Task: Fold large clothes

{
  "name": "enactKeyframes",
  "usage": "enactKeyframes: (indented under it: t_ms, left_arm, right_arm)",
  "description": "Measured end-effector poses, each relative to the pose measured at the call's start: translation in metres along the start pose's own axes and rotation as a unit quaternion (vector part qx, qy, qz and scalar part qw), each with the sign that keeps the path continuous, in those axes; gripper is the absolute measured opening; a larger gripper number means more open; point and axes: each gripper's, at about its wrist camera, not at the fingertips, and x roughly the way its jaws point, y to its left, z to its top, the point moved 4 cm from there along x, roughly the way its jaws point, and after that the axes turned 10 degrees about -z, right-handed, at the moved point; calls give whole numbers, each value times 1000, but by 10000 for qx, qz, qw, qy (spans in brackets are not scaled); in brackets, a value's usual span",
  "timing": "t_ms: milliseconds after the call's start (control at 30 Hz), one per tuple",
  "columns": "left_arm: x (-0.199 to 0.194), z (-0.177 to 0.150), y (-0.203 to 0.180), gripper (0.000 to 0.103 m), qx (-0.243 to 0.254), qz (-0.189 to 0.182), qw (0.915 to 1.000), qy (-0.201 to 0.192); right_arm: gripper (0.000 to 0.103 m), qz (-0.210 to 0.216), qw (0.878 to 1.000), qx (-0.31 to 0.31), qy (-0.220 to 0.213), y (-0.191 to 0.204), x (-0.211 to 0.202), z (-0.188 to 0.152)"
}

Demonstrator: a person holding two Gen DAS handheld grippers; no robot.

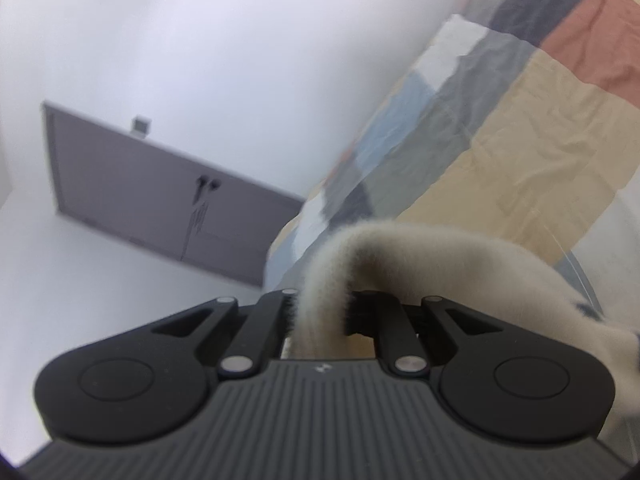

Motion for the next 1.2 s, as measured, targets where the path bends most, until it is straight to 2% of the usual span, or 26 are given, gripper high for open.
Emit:
enactKeyframes:
  t_ms: [167,333,433,633,767,833,867,900,933,967,1000,1100,1200]
  left_arm:
    - [50,-5,47,9,188,305,9986,381]
    - [99,-18,94,9,286,634,9953,679]
    - [121,-25,121,9,174,722,9938,831]
    - [143,-34,149,10,28,795,9916,1019]
    - [139,-35,144,10,140,825,9914,1009]
    - [134,-37,137,10,180,879,9905,1042]
    - [131,-38,132,15,228,890,9900,1066]
    - [128,-39,128,24,272,871,9900,1078]
    - [122,-40,120,31,312,825,9902,1082]
    - [117,-40,114,50,347,795,9904,1078]
    - [112,-42,106,63,410,748,9905,1081]
    - [97,-49,83,67,800,766,9873,1141]
    - [81,-59,65,73,1299,936,9788,1280]
  right_arm:
    - [13,-149,9998,83,96,-34,69,-3]
    - [13,-538,9980,-219,235,-59,122,-7]
    - [13,-611,9969,-389,310,-68,146,-3]
    - [13,-674,9958,-254,565,-82,171,-2]
    - [14,-695,9950,-356,625,-79,171,-3]
    - [20,-737,9930,-673,626,-70,168,-5]
    - [31,-713,9918,-844,642,-64,166,-7]
    - [48,-649,9907,-989,668,-58,163,-9]
    - [58,-564,9892,-1168,684,-50,158,-12]
    - [74,-492,9873,-1361,663,-42,152,-15]
    - [80,-467,9848,-1561,598,-35,145,-19]
    - [80,-377,9756,-2119,423,-17,121,-31]
    - [80,-428,9636,-2630,201,-9,96,-40]
